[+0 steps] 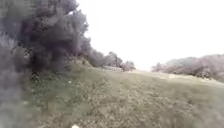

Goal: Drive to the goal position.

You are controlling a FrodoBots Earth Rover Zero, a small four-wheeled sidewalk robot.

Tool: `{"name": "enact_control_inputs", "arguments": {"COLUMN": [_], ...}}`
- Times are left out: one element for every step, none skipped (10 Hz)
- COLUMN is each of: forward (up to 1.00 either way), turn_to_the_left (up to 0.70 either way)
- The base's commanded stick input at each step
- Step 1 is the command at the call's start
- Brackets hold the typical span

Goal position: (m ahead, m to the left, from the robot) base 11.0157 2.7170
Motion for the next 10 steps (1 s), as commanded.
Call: {"name": "enact_control_inputs", "arguments": {"forward": [0.70,0.70,0.70,0.70,0.70,0.70,0.70,0.70,0.70,0.70], "turn_to_the_left": [0.00,0.00,0.00,-0.05,-0.10,-0.12,-0.13,-0.14,-0.14,-0.14]}}
